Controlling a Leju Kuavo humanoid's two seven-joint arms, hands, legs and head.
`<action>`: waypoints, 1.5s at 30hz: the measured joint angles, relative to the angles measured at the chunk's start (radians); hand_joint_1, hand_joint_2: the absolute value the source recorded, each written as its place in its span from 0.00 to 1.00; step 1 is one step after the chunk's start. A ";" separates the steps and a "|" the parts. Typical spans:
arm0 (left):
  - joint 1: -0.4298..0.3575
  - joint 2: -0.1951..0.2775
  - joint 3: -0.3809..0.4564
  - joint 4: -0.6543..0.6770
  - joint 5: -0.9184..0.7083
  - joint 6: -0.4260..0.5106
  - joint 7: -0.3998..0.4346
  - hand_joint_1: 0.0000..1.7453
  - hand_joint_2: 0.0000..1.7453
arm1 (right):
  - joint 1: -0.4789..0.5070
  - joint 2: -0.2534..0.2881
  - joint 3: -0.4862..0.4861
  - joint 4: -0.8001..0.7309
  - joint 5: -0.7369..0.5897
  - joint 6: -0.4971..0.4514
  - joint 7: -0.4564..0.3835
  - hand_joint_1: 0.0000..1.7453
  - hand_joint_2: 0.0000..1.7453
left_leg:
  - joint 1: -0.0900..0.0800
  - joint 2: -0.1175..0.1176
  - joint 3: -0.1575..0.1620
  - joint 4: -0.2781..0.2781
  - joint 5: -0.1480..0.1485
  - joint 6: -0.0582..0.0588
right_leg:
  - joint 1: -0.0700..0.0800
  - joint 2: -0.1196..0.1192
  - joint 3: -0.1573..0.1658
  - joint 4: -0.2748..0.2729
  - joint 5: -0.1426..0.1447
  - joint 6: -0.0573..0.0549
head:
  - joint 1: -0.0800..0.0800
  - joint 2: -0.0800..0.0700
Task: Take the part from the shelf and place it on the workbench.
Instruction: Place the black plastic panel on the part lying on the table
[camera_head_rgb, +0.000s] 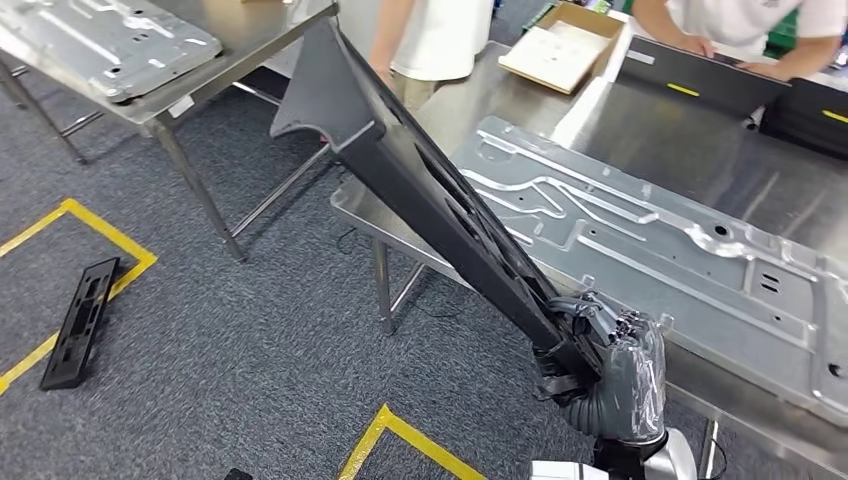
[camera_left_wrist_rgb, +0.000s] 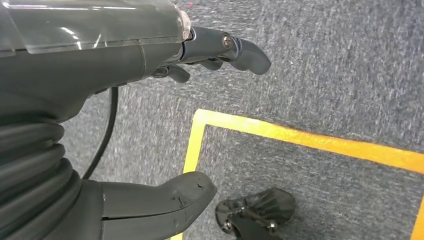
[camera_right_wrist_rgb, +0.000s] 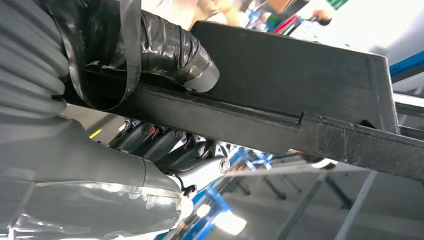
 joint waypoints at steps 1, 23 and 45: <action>0.001 0.000 0.001 0.000 0.000 0.000 0.000 0.00 1.00 | 0.001 0.000 -0.003 0.001 0.000 0.000 0.000 1.00 1.00 | -0.001 0.013 0.000 0.000 -0.001 0.000 | -0.001 -0.004 -0.023 0.045 -0.012 0.001 | 0.000 0.000; 0.005 -0.005 0.023 -0.009 -0.011 -0.012 -0.005 0.00 1.00 | 0.008 0.015 -0.027 0.006 0.010 0.010 0.019 1.00 1.00 | -0.001 -0.084 -0.003 0.013 -0.009 -0.036 | 0.007 0.091 0.108 -0.217 0.119 -0.049 | 0.000 0.000; -0.001 -0.001 0.031 -0.009 -0.026 -0.019 -0.017 0.00 1.00 | -0.065 0.006 -0.226 0.088 0.097 0.067 0.113 1.00 1.00 | 0.000 -0.020 -0.046 0.120 -0.086 -0.051 | -0.005 -0.010 0.119 -0.244 0.124 -0.053 | 0.000 0.000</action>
